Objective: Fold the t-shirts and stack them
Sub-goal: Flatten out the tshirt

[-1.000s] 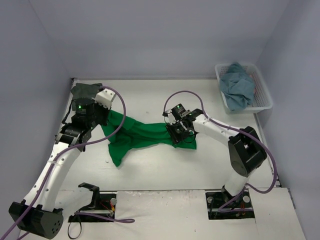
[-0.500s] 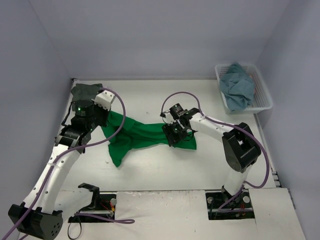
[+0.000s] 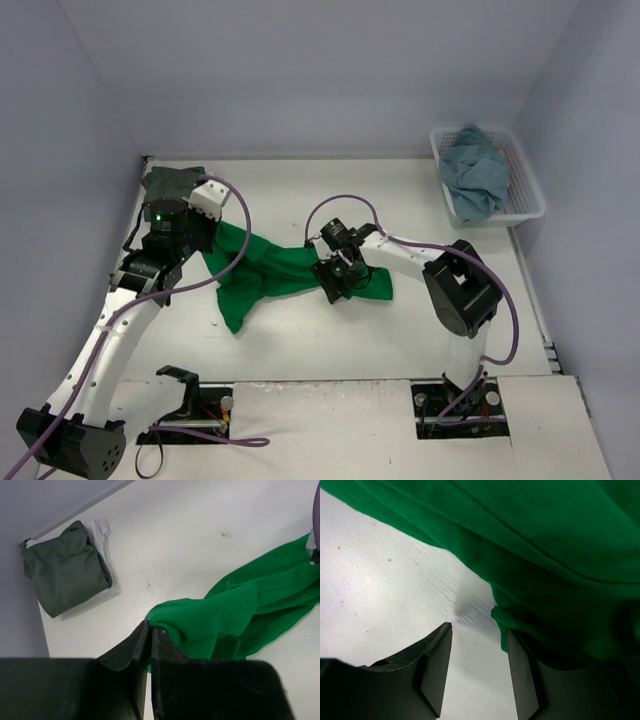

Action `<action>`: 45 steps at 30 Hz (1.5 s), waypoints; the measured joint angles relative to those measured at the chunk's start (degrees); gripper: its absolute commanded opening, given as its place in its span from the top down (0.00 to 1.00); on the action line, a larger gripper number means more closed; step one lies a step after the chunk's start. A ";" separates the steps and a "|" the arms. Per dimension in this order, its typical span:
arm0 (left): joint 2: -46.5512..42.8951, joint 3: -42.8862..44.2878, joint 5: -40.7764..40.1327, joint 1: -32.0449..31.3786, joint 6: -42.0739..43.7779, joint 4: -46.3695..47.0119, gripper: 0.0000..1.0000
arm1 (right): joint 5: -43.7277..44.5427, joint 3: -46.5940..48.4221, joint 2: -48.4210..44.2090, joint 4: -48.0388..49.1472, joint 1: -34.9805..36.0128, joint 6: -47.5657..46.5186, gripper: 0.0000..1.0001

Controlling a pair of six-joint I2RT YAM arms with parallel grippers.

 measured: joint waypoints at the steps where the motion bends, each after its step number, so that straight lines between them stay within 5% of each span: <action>1: -0.02 0.00 0.00 0.00 0.02 0.00 1.00 | 0.42 0.02 0.20 -0.02 0.20 -0.13 0.57; 17: -1.53 -0.09 0.00 0.00 0.57 0.02 1.00 | 12.55 0.17 -1.55 0.37 0.15 -0.76 0.64; 39: -1.62 -1.79 0.02 0.11 0.59 0.63 1.00 | 7.08 0.26 0.31 2.14 -6.19 -2.08 0.62; 42: -1.62 -1.79 0.04 0.24 0.59 0.76 1.00 | 6.54 0.55 0.61 2.54 -6.25 -2.21 0.76; 44: -1.64 -1.79 0.04 0.44 0.59 0.83 1.00 | 6.43 0.61 0.76 2.91 -6.45 -2.34 0.98; 45: -1.64 -1.79 0.04 0.46 0.59 0.85 1.00 | 6.16 0.66 0.87 3.06 -6.60 -2.36 1.00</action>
